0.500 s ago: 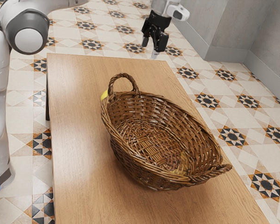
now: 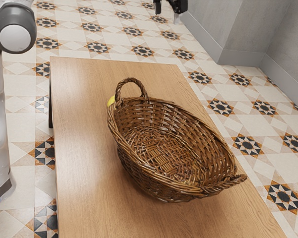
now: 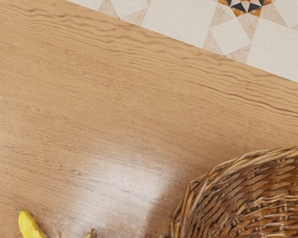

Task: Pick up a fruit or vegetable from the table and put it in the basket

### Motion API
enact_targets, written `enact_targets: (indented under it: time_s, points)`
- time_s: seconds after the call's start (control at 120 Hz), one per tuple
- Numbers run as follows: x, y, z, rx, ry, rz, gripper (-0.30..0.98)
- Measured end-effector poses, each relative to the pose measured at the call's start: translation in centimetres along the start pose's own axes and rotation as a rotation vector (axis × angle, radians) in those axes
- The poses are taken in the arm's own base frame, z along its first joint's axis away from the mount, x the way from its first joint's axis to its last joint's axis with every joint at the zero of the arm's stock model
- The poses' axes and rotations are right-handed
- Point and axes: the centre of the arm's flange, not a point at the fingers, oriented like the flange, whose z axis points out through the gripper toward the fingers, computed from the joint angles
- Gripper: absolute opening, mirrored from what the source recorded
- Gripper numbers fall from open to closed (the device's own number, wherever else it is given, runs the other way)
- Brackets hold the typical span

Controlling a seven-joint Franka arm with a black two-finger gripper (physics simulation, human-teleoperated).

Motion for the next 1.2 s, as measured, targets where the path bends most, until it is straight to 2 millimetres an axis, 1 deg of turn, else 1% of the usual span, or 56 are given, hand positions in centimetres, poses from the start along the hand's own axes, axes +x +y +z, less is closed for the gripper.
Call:
enact_targets:
  time_s: [0.033,0.083,0.142,0.183,0.242,0.308,0.342,0.367,0.4,0.433,0.458,0.517,0.567,0.642,0.833,0.933,1.042,1.2]
  points:
    - [0.5,0.5,1.5,0.016,-0.033,-0.070,0.69]
    - [0.9,1.1,3.1,0.041,-0.066,-0.169,0.69]
    - [1.5,0.9,4.5,0.071,-0.090,-0.291,0.69]
    - [2.0,-0.1,5.2,0.090,-0.096,-0.388,0.69]
    - [2.6,-2.1,5.5,0.108,-0.092,-0.524,0.69]
    - [3.0,-4.4,6.5,0.136,-0.105,-0.669,0.69]
    - [2.2,-5.5,7.6,0.157,-0.125,-0.733,0.69]
    - [0.9,-6.6,9.1,0.177,-0.153,-0.779,0.69]
    - [-1.2,-8.0,11.7,0.201,-0.190,-0.837,0.69]
    - [-3.0,-10.0,13.9,0.218,-0.214,-0.904,0.69]
    - [-4.0,-11.4,15.4,0.228,-0.228,-0.954,0.69]
    - [-5.3,-13.5,18.5,0.242,-0.243,-1.047,0.69]
    - [-5.9,-14.5,20.5,0.250,-0.245,-1.110,0.69]
    - [-6.7,-14.7,23.6,0.269,-0.236,-1.164,0.69]
    - [-8.5,-12.4,27.6,0.254,-0.148,-1.203,0.69]
    - [-9.8,-12.0,29.7,0.241,-0.124,-1.224,0.69]
    - [-11.4,-11.6,30.9,0.213,-0.089,-1.241,0.69]
    - [-12.2,-11.6,31.3,0.179,-0.048,-1.274,0.69]
